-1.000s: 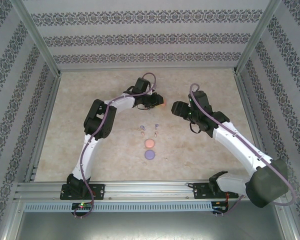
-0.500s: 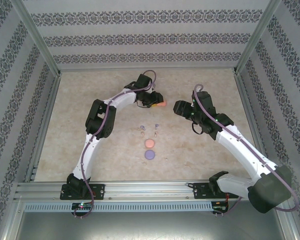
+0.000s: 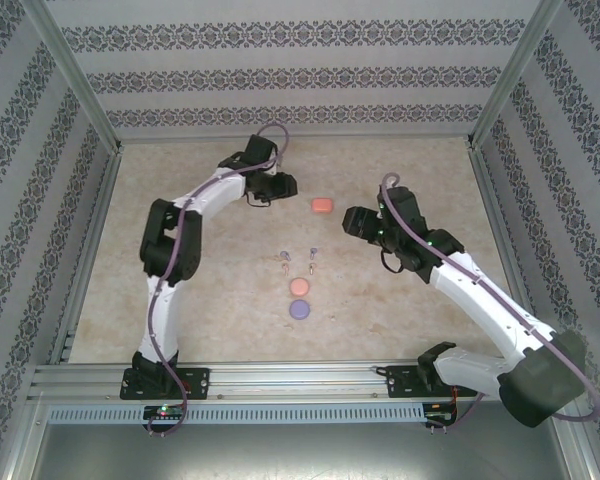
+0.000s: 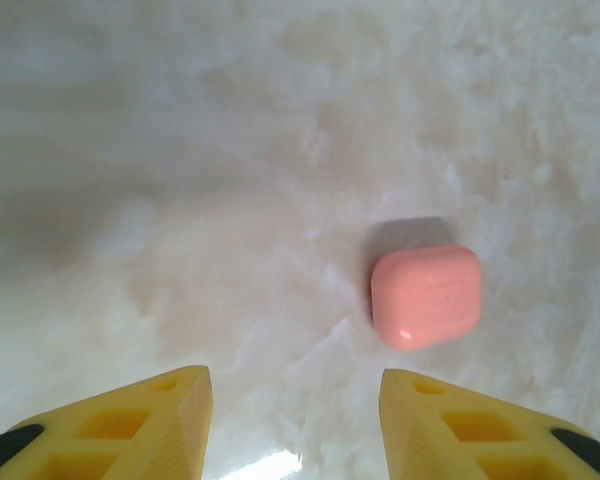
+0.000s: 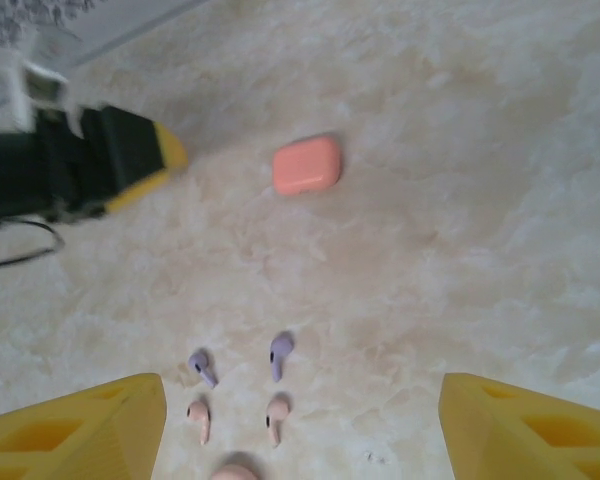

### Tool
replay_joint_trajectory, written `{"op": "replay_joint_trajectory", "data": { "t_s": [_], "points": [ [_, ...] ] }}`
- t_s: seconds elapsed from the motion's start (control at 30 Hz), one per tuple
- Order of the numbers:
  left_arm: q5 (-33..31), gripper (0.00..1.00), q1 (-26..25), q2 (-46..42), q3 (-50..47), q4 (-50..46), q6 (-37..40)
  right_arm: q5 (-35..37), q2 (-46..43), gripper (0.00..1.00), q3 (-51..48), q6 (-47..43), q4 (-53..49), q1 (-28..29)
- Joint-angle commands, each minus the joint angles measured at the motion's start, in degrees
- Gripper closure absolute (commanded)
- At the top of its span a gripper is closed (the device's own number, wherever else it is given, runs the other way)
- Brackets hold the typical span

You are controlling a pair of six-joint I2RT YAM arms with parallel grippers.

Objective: Insert the wireless bluetooth earbuds into the charging case

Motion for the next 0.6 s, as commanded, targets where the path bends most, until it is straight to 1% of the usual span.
{"op": "replay_joint_trajectory", "data": {
  "t_s": [0.0, 0.23, 0.4, 0.43, 0.5, 0.57],
  "points": [
    [-4.40, 0.52, -0.12, -10.44, -6.29, 4.50, 4.65, 3.68, 2.66, 0.27, -1.00, -1.21, -1.49, 3.74],
    [-9.37, 0.50, -0.02, -27.93, -22.82, 13.36, 6.38, 7.75, 8.71, 0.27, -0.83, 1.44, -3.40, 12.62],
    [-13.68, 0.44, 0.11, -39.01, -33.59, 20.09, 6.36, 10.36, 12.65, 0.25, -0.50, 5.09, -4.70, 19.10],
    [-14.28, 0.43, 0.11, -40.68, -34.92, 20.66, 6.33, 10.88, 13.30, 0.25, -0.34, 5.80, -5.21, 20.25],
    [-15.34, 0.36, 0.12, -44.19, -37.52, 21.82, 6.16, 12.01, 14.63, 0.24, 0.14, 7.59, -6.37, 22.86],
    [-15.90, 0.35, 0.21, -46.86, -39.14, 22.43, 6.12, 12.70, 15.41, 0.24, 0.30, 9.44, -7.21, 25.22]
  ]
}}
